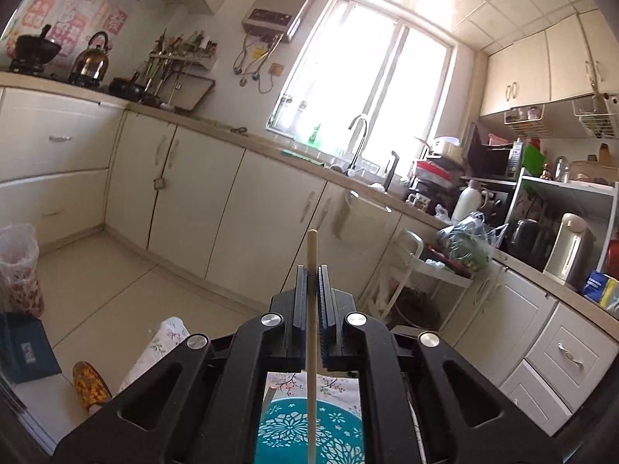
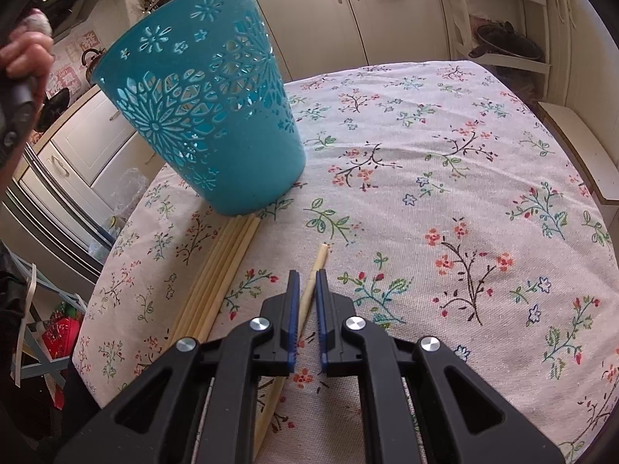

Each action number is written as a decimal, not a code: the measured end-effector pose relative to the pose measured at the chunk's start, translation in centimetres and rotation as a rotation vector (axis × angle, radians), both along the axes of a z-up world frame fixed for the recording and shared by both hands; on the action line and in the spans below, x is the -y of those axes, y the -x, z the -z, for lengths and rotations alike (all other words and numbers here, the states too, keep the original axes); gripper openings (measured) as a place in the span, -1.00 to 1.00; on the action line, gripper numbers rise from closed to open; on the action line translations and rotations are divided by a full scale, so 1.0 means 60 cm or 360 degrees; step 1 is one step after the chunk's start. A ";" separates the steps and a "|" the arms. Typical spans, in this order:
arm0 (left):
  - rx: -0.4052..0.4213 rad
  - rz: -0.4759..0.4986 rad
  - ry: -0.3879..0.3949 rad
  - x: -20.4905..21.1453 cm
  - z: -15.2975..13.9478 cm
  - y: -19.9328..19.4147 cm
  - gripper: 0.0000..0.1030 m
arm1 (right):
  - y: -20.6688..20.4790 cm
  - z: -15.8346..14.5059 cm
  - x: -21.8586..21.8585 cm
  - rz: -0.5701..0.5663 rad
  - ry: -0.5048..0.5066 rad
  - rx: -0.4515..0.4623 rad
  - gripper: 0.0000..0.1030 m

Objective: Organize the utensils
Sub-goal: 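Lift the stick with the left gripper over the basket and open to drop it, then grasp a stick with the right gripper, lift it over the basket, open, then lower the left gripper to the bundle and close on another stick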

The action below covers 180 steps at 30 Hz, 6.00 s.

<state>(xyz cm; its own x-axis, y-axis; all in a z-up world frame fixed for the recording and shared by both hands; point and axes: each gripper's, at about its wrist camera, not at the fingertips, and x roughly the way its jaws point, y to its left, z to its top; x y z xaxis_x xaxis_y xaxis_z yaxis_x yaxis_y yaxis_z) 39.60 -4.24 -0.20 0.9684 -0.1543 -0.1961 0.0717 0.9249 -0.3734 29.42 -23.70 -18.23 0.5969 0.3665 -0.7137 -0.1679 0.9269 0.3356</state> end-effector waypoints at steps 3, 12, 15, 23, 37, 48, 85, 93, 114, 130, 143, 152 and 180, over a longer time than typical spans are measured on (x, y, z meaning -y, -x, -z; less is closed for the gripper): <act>-0.0036 0.0010 -0.0006 0.002 0.022 -0.011 -0.90 | 0.000 0.000 0.000 0.0000 -0.0016 -0.0004 -0.84; -0.0165 0.0094 -0.0182 0.014 0.059 0.003 -0.90 | -0.001 0.001 0.004 -0.0003 -0.0021 -0.0004 -0.84; -0.0169 0.0083 -0.0213 0.003 0.064 0.026 -0.89 | -0.001 0.001 0.003 -0.0004 -0.0018 -0.0004 -0.84; -0.0265 -0.0120 -0.0179 -0.086 0.127 0.133 0.28 | 0.000 -0.002 -0.005 -0.0008 0.0029 -0.0008 -0.84; -0.0707 -0.0041 -0.0134 -0.114 0.311 0.142 0.45 | -0.016 -0.018 -0.068 -0.0312 0.0480 -0.0080 -0.83; -0.0785 -0.0030 -0.0069 -0.116 0.329 0.128 0.61 | 0.024 -0.087 0.007 -0.0247 -0.0266 0.0027 -0.89; -0.0787 -0.0022 0.0005 -0.126 0.334 0.124 0.66 | -0.096 -0.257 -0.053 -0.0008 -0.0134 0.0684 -0.61; -0.0785 -0.0021 0.0001 -0.127 0.336 0.124 0.67 | 0.046 -0.198 -0.039 0.0064 -0.0075 0.0608 -0.45; -0.0792 -0.0017 0.0014 -0.127 0.341 0.124 0.68 | -0.015 -0.010 -0.123 -0.0094 0.0296 0.0041 -0.80; -0.0959 0.0287 -0.0594 0.009 0.343 0.124 0.68 | 0.022 -0.004 -0.039 -0.0114 0.0142 0.0066 -0.88; -0.1114 0.0276 -0.0875 0.054 0.361 0.110 0.56 | 0.018 -0.001 -0.024 -0.0112 0.0047 0.0058 -0.88; -0.1117 0.0380 -0.0849 0.071 0.357 0.097 -0.27 | 0.002 -0.007 -0.032 -0.0093 0.0097 -0.0002 -0.88; -0.1106 0.0390 -0.0452 -0.007 0.339 0.114 -0.91 | 0.006 -0.006 -0.055 -0.0209 0.0242 0.0070 -0.88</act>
<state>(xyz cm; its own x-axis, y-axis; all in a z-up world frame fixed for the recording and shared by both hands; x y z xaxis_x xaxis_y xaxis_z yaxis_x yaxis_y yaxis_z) 32.78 -3.81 -20.53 0.5541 -0.2010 -0.8078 0.1228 0.9795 -0.1595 29.08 -20.41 -17.84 0.5829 0.3335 -0.7410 -0.3022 0.9355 0.1833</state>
